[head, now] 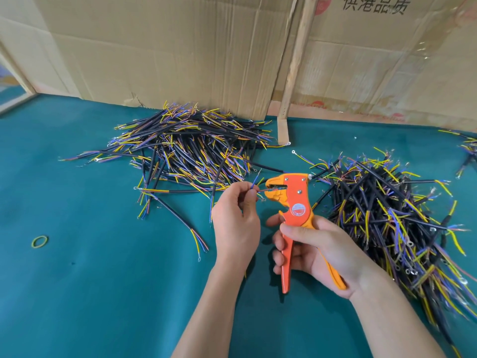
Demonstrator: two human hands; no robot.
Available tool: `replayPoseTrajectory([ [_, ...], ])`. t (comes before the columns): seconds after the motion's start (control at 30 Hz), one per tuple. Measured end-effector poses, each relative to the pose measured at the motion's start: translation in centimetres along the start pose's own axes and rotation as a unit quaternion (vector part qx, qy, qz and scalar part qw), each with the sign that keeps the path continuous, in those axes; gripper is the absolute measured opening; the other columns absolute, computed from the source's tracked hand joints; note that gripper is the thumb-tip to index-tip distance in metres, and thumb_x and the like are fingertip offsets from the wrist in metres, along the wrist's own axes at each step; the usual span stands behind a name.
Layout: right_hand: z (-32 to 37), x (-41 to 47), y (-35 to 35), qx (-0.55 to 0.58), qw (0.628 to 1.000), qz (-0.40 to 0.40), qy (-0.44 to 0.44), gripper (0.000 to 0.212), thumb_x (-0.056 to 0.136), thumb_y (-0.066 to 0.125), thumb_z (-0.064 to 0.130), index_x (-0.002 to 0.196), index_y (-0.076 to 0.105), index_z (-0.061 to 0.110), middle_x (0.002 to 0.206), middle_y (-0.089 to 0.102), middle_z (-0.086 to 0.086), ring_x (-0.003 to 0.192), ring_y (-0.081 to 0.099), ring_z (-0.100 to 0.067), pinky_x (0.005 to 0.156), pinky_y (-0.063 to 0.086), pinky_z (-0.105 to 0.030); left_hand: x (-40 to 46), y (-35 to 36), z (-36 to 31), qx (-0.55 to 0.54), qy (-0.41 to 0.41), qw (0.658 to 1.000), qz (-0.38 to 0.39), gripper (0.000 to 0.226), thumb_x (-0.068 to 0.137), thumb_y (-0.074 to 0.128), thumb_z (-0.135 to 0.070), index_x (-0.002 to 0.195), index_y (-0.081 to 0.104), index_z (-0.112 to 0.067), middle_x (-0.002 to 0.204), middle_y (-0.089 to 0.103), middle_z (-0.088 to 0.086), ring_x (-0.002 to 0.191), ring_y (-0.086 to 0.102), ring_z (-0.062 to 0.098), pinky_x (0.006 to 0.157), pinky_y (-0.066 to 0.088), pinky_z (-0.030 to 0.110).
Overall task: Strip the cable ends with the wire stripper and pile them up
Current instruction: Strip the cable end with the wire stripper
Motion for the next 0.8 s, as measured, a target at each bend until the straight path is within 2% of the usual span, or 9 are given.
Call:
replayPoseTrajectory([
  [0.17,-0.02,-0.01,0.17,-0.012,1.000,0.005,0.004,0.033,0.083,0.075,0.014,0.110,0.066,-0.001,0.077,0.055,-0.019,0.063,0.056,-0.033,0.060,0.055,-0.045,0.00,-0.08,-0.03,0.006,0.011,1.000,-0.004,0.015,0.098,0.061,-0.006,0.092,0.067,-0.018,0.082,0.069,-0.006,0.077,0.061,0.008,0.068,0.043,0.011],
  [0.37,0.11,-0.07,0.21,-0.013,1.000,0.005,0.000,0.024,0.082,0.076,0.018,0.098,0.066,0.004,0.073,0.053,-0.018,0.060,0.053,-0.032,0.057,0.053,-0.044,-0.09,-0.04,-0.10,0.000,0.013,1.000,-0.005,0.018,0.098,0.061,-0.006,0.091,0.065,-0.021,0.082,0.068,-0.007,0.077,0.061,0.006,0.069,0.043,0.009],
  [0.53,0.10,-0.09,0.17,-0.016,1.000,0.010,-0.002,0.025,0.085,0.074,0.018,0.100,0.057,0.006,0.073,0.050,-0.017,0.059,0.051,-0.031,0.058,0.052,-0.044,0.00,-0.09,-0.06,-0.001,0.012,1.000,-0.007,0.016,0.098,0.061,-0.006,0.092,0.066,-0.019,0.083,0.069,-0.005,0.078,0.061,0.007,0.068,0.041,0.007],
  [0.8,0.03,-0.07,0.15,-0.019,1.000,0.008,0.000,0.026,0.084,0.076,0.018,0.098,0.057,0.006,0.073,0.050,-0.018,0.059,0.050,-0.031,0.057,0.051,-0.044,-0.03,-0.15,-0.07,0.020,0.017,1.000,-0.015,0.011,0.098,0.062,-0.006,0.094,0.069,-0.014,0.084,0.069,-0.004,0.078,0.061,0.008,0.069,0.042,0.009],
])
Point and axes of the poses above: each hand's wrist, its own x-axis towards the middle knuckle, its own y-axis out of the palm, z = x × y, the point moved 2 cm from there along x, towards the middle knuckle
